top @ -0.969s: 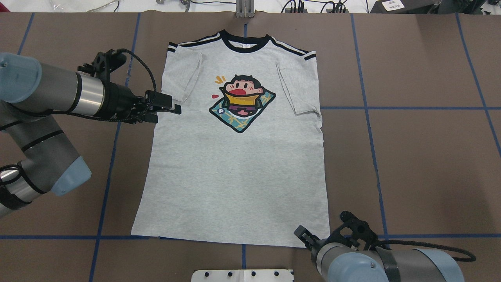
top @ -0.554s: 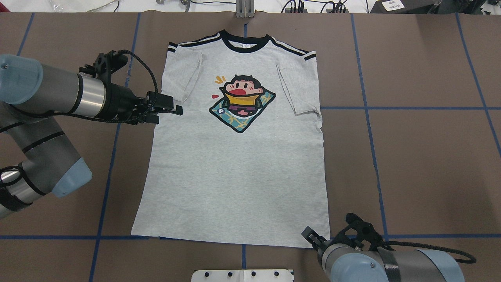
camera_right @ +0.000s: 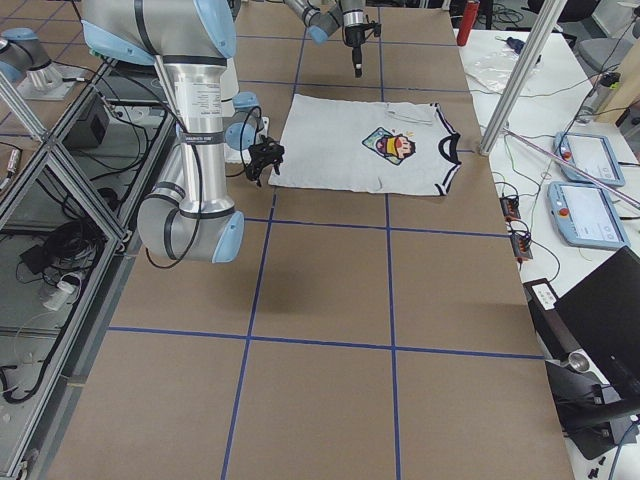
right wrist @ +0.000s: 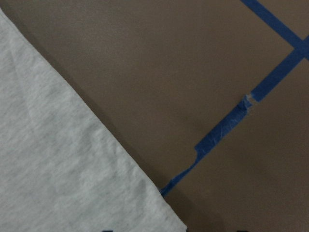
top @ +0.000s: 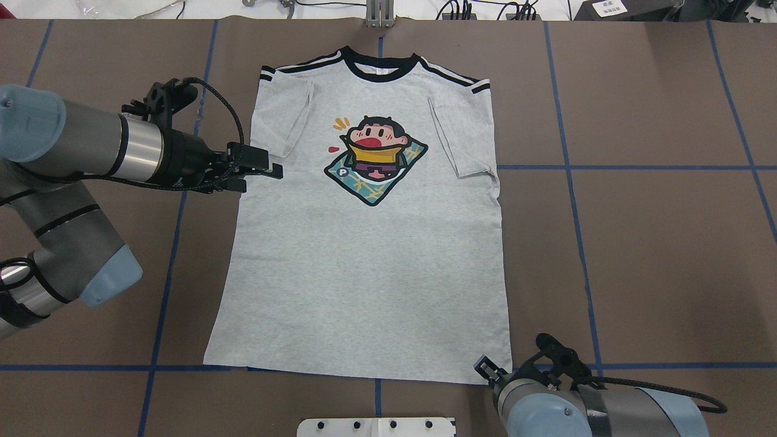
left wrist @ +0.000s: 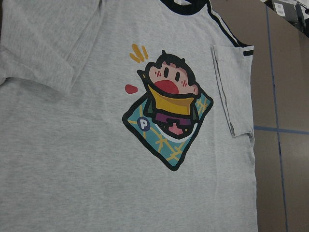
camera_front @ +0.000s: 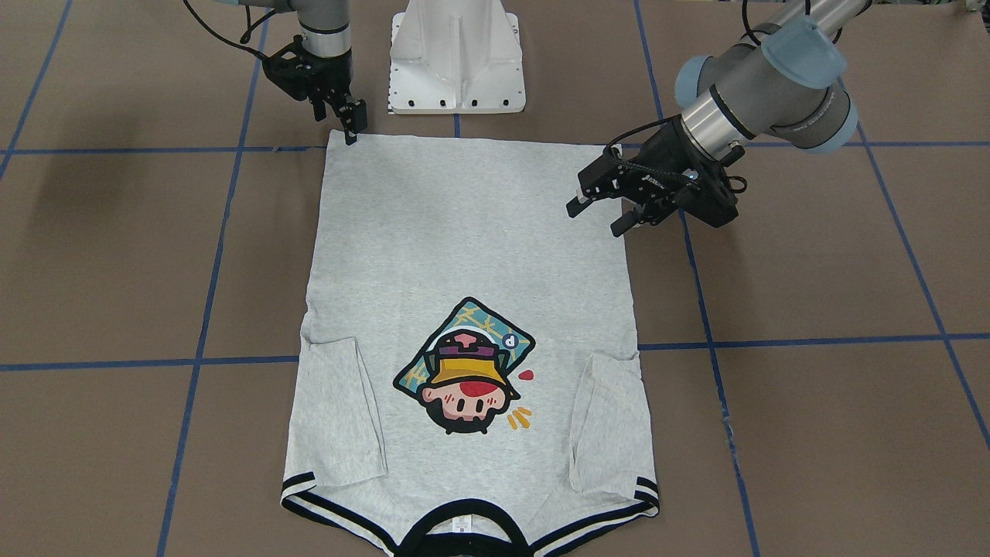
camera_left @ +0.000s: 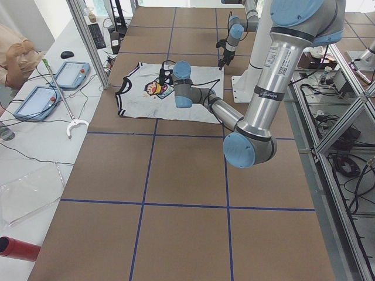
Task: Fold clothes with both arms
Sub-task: 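Move the right gripper to the hem corner while the left gripper follows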
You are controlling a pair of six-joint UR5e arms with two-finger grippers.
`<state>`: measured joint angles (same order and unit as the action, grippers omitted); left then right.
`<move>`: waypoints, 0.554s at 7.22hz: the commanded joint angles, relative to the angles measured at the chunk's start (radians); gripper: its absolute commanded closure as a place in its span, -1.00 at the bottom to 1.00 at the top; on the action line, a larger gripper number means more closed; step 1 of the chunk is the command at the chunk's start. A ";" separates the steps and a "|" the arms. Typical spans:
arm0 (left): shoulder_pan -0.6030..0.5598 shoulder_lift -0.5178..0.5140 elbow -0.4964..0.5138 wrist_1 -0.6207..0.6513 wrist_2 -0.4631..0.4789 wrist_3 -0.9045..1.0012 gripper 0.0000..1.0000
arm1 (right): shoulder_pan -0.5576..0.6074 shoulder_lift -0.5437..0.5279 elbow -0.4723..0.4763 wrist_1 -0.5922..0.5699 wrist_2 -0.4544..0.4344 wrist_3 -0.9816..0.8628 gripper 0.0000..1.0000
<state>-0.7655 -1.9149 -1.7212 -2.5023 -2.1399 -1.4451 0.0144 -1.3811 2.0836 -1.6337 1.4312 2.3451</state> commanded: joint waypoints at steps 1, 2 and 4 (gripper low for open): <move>0.000 0.007 0.000 -0.001 0.000 0.002 -0.90 | 0.002 0.002 -0.002 0.000 -0.005 0.010 0.06; 0.000 0.011 0.000 -0.001 0.000 0.005 -0.90 | 0.013 0.002 0.006 0.000 -0.002 0.008 0.99; 0.000 0.016 0.000 -0.003 0.000 0.006 -0.90 | 0.030 0.001 0.013 0.000 0.006 -0.006 1.00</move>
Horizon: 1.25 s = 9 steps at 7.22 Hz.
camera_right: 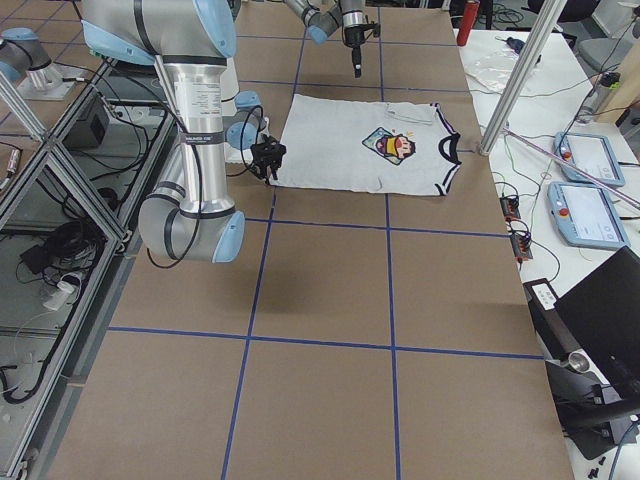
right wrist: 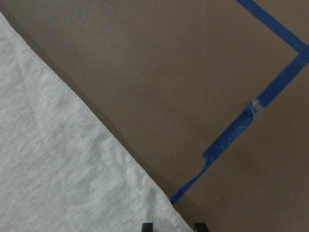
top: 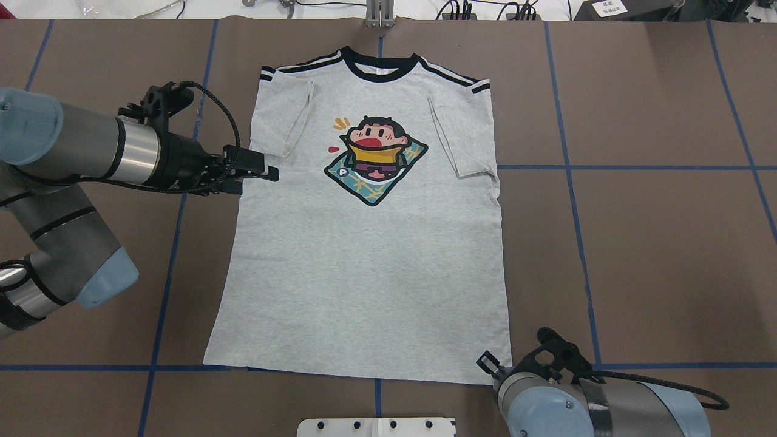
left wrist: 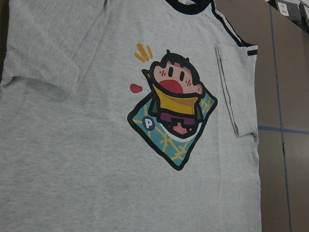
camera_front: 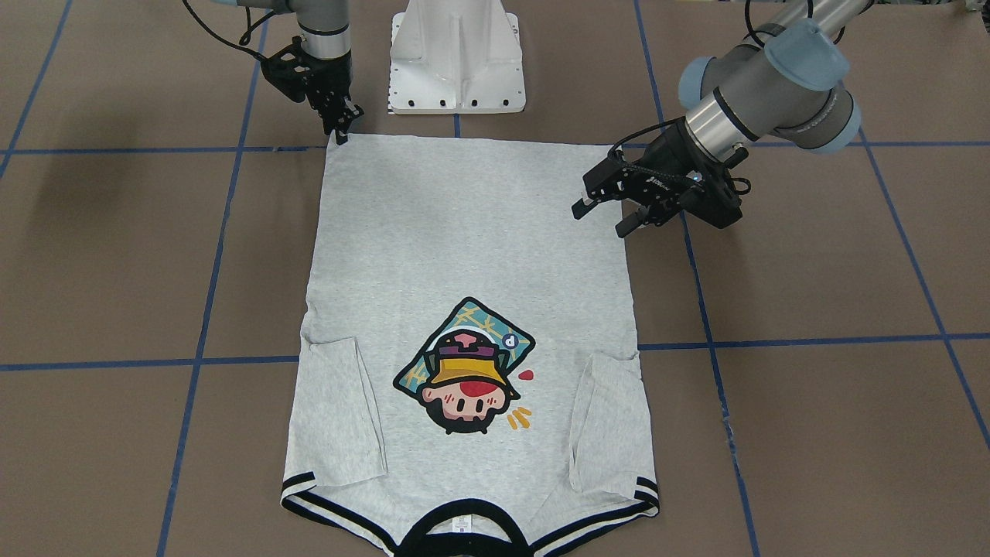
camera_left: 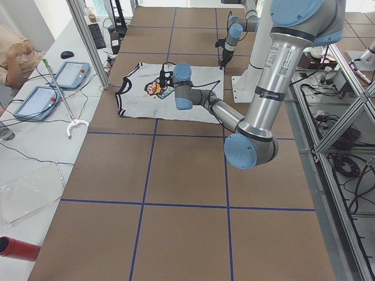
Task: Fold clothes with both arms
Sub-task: 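Move the right gripper to the hem corner while the left gripper follows, then grasp both hem corners nearest the robot with both grippers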
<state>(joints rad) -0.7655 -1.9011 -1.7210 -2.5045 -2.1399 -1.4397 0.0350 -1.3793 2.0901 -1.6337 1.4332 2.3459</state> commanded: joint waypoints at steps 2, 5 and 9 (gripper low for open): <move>0.011 0.026 -0.006 0.001 -0.002 -0.007 -0.90 | 0.019 0.002 0.037 0.000 0.013 -0.008 1.00; 0.183 0.257 -0.168 0.015 0.161 -0.129 -0.85 | 0.057 -0.001 0.073 -0.003 0.099 -0.017 1.00; 0.498 0.358 -0.295 0.289 0.479 -0.336 -0.85 | 0.056 -0.001 0.074 -0.002 0.093 -0.017 1.00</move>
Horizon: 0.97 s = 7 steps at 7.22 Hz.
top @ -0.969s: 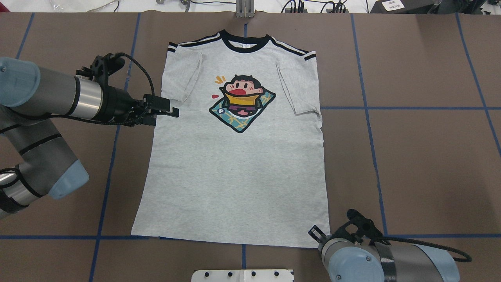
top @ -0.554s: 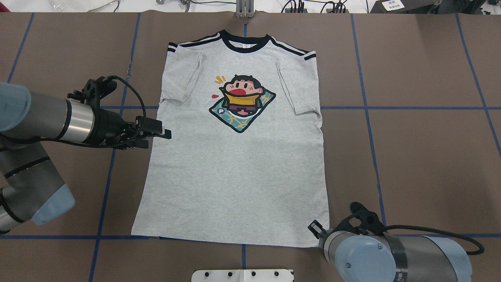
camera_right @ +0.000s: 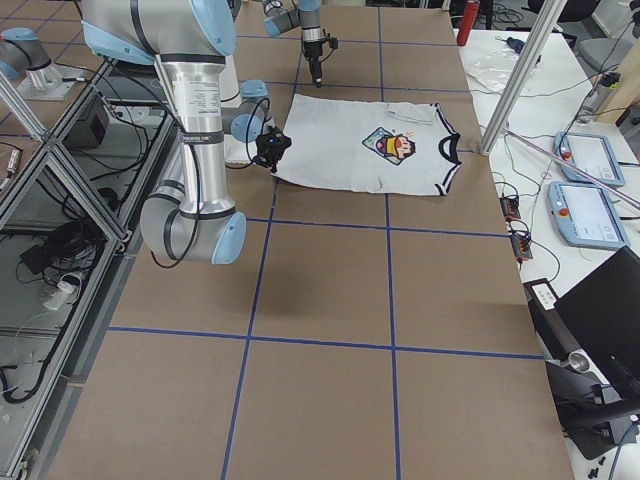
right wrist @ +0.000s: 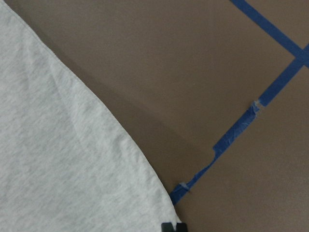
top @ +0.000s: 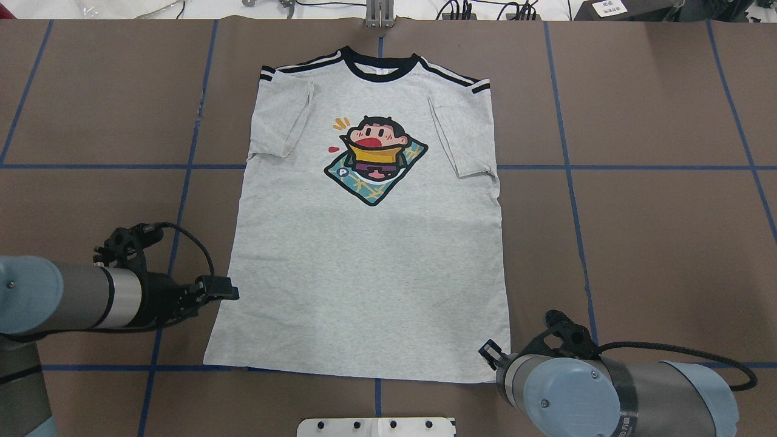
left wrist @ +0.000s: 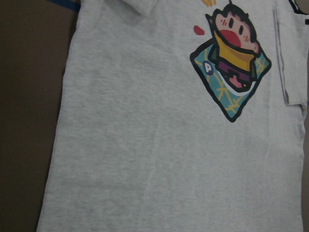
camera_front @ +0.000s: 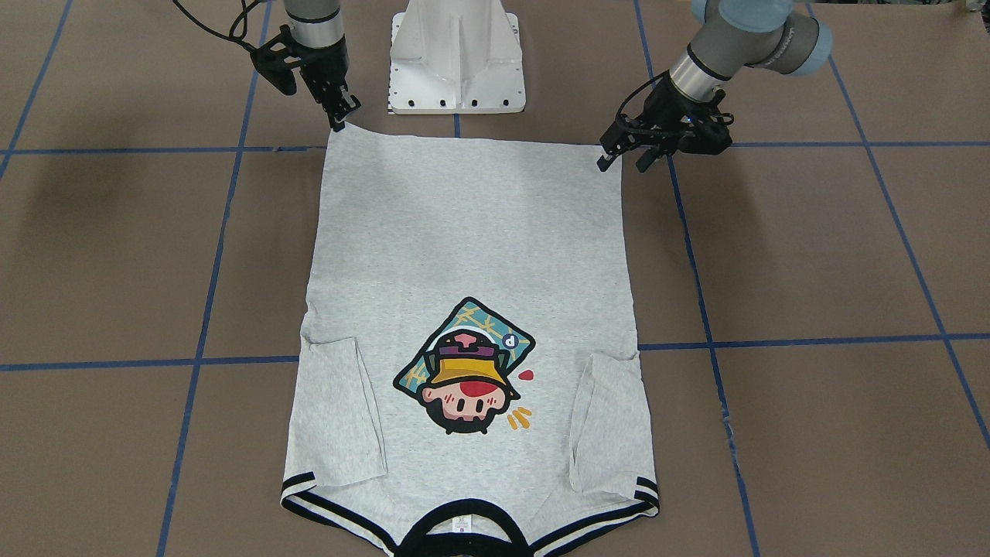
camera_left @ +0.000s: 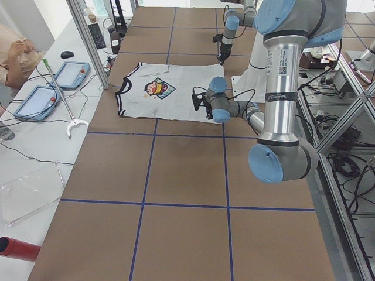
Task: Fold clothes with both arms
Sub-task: 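Grasp both hem corners nearest the robot with both grippers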
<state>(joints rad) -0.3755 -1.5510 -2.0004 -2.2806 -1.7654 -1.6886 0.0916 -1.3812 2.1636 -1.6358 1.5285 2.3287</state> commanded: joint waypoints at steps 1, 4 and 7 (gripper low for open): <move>0.140 -0.001 -0.020 0.138 0.131 -0.104 -0.85 | 0.000 0.001 0.001 0.001 -0.002 0.000 1.00; 0.153 -0.011 -0.040 0.237 0.133 -0.106 -0.77 | 0.002 0.001 0.002 -0.001 -0.002 0.001 1.00; 0.168 -0.011 -0.040 0.240 0.129 -0.108 -0.55 | 0.002 0.002 -0.001 0.001 -0.001 0.003 1.00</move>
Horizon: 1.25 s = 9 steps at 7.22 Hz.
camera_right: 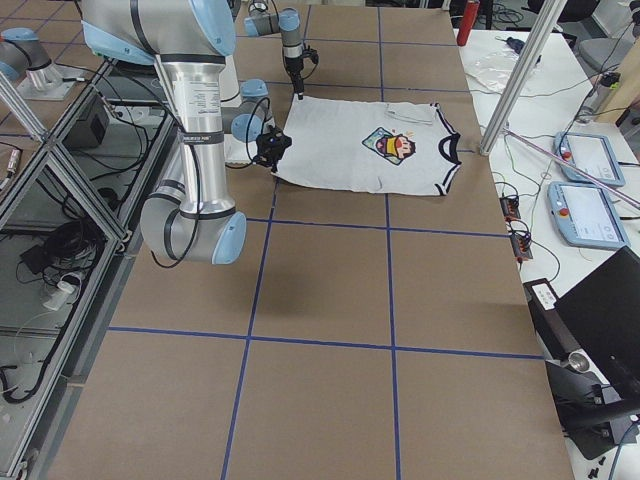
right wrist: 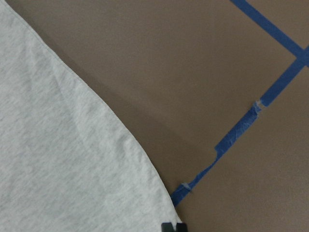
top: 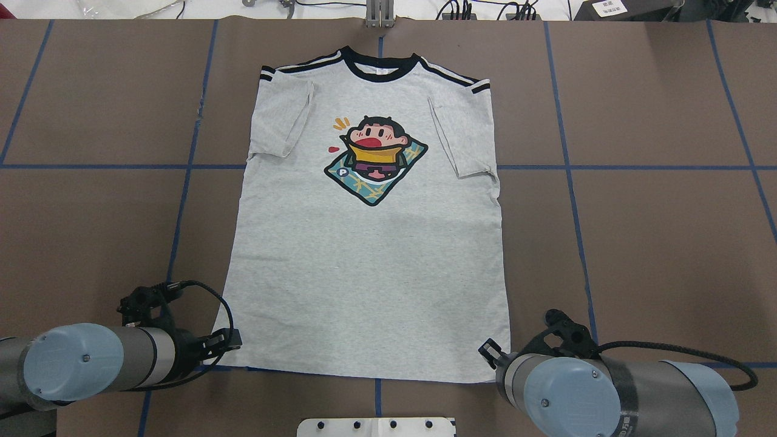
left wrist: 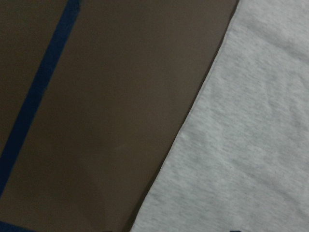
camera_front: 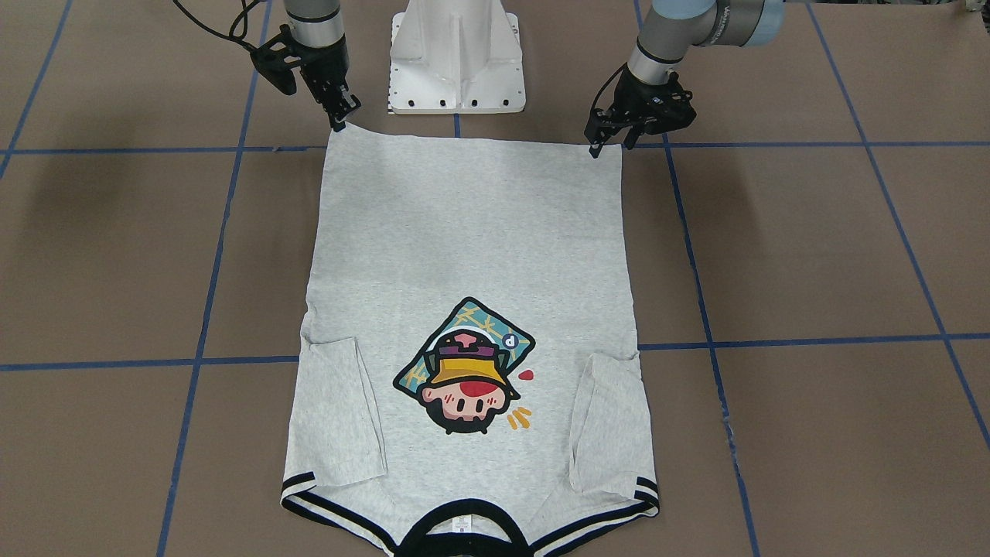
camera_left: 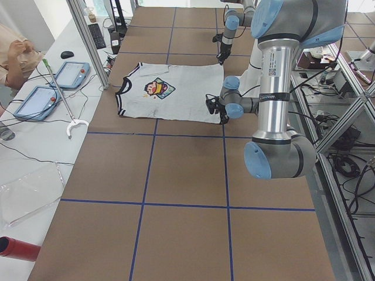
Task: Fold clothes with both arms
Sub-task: 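Grasp both hem corners nearest the robot with both grippers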
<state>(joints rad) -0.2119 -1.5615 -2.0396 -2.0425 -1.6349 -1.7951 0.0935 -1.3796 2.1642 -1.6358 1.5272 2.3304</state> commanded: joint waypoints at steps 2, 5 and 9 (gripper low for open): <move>0.019 0.000 -0.001 0.030 0.000 -0.001 -0.39 | 0.000 0.002 -0.001 0.001 0.001 0.001 1.00; 0.020 0.001 -0.004 0.051 -0.002 -0.001 0.99 | 0.002 0.005 -0.001 0.001 -0.001 0.003 1.00; 0.023 0.000 -0.123 0.143 -0.009 0.010 1.00 | 0.006 0.001 0.014 0.001 0.002 0.003 1.00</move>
<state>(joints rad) -0.1904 -1.5585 -2.0972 -1.9558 -1.6413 -1.7864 0.0971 -1.3769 2.1675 -1.6346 1.5270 2.3326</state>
